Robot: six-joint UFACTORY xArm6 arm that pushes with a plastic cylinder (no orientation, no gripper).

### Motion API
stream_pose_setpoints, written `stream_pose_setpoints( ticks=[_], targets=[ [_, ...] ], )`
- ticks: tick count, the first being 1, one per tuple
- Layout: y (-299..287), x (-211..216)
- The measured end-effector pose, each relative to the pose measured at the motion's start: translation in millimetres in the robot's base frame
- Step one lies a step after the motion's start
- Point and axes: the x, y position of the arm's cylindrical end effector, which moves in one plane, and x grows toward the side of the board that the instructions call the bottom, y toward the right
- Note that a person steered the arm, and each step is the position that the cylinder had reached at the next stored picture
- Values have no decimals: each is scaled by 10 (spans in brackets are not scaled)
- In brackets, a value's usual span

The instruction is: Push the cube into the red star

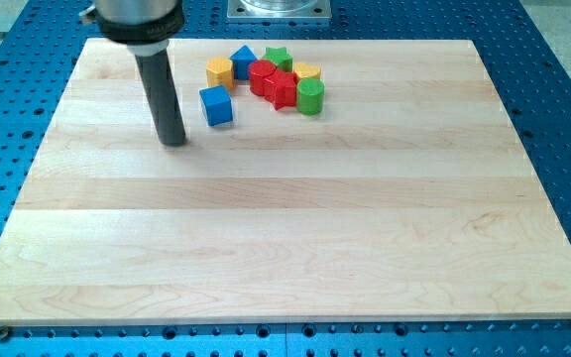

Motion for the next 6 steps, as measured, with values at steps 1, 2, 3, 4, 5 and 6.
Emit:
stream_pose_setpoints(
  ticks=[1,2,3,4,5,6],
  targets=[
    [210,-432],
    [184,-473],
    [735,-488],
    [663,-450],
    [681,-453],
    [703,-156]
  ],
)
